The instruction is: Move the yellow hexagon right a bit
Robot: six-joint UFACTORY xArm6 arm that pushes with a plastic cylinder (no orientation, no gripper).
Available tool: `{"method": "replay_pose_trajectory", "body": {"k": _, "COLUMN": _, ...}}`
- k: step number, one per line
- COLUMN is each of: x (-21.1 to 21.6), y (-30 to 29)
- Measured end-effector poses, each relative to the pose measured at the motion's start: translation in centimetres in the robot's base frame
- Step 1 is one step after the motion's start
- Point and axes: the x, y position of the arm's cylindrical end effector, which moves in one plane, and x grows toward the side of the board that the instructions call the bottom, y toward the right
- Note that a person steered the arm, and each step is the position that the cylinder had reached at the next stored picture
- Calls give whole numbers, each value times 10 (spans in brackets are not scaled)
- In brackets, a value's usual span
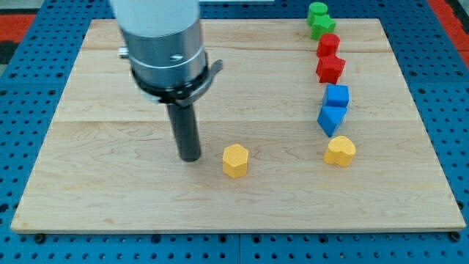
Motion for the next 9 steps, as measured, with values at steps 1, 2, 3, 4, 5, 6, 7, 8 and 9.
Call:
{"method": "replay_pose_trajectory", "body": {"k": 1, "x": 10, "y": 56}}
{"method": "replay_pose_trajectory", "body": {"k": 2, "x": 10, "y": 113}}
{"method": "replay_pose_trajectory", "body": {"k": 3, "x": 22, "y": 143}}
{"method": "replay_pose_trajectory", "body": {"k": 4, "x": 32, "y": 127}}
{"method": "replay_pose_trajectory", "body": {"k": 5, "x": 21, "y": 82}}
{"method": "replay_pose_trajectory", "body": {"k": 6, "x": 32, "y": 103}}
{"method": "replay_pose_trajectory", "body": {"k": 7, "x": 52, "y": 124}}
{"method": "replay_pose_trajectory", "body": {"k": 8, "x": 63, "y": 142}}
{"method": "replay_pose_trajectory", "body": {"k": 9, "x": 61, "y": 175}}
